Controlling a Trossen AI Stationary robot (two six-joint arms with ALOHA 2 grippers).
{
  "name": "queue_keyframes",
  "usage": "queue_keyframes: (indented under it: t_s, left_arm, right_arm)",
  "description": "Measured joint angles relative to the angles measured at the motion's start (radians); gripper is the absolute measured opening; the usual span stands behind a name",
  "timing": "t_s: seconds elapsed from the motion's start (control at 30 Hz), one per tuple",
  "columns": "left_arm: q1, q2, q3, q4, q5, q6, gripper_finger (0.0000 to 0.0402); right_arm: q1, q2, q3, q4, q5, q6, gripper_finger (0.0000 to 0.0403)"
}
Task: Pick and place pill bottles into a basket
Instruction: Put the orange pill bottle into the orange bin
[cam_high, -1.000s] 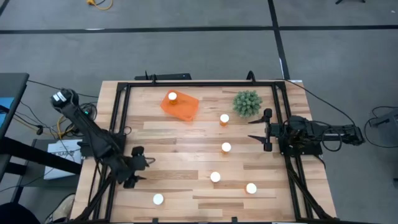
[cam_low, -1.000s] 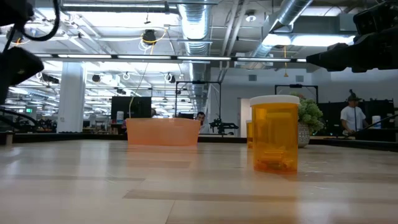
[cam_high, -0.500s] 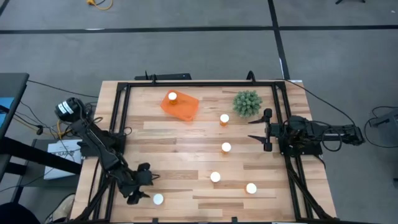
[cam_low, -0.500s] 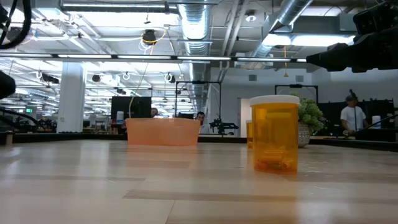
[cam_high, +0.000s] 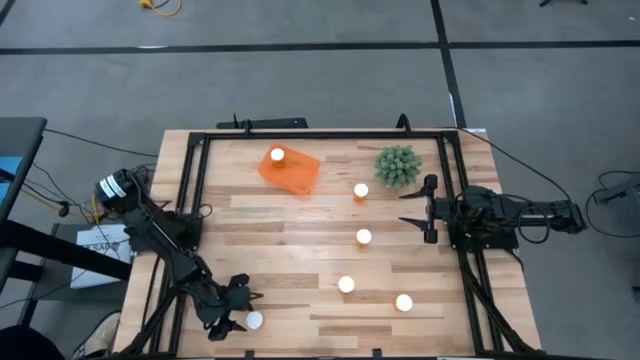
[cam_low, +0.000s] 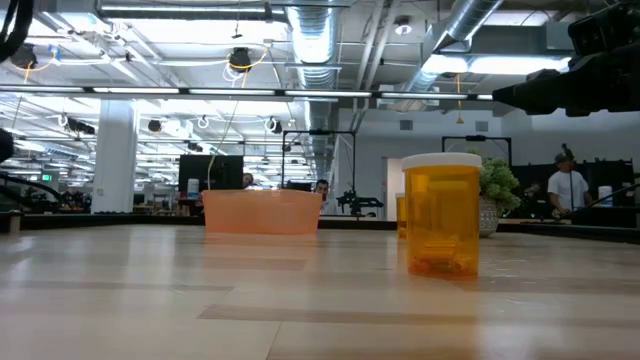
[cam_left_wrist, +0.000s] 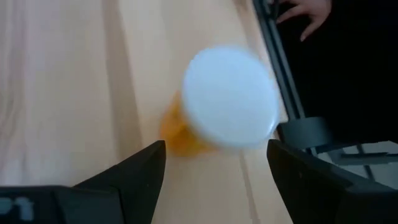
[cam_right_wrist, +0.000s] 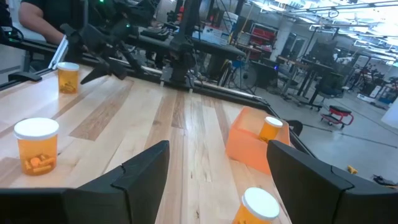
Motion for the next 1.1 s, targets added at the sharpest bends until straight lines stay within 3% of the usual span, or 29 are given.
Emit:
queue_keyframes:
  t_s: [0.3,0.53,1.1]
  left_arm:
    - [0.02,0.112,0.098,-0.018,-0.023,0.124,0.027]
    - [0.06,0.115,0.104,-0.002,-0.103,0.144,0.027]
    - [0.166,0.115,0.104,0.057,-0.112,0.232,0.0265]
  right_arm:
    - [0.0,0.0,0.0,0.0,0.0,0.0,0.0265]
    - [0.0,0.0,0.0,0.0,0.0,0.0,0.0265]
    - [0.0,0.0,0.0,0.0,0.0,0.0,0.0265]
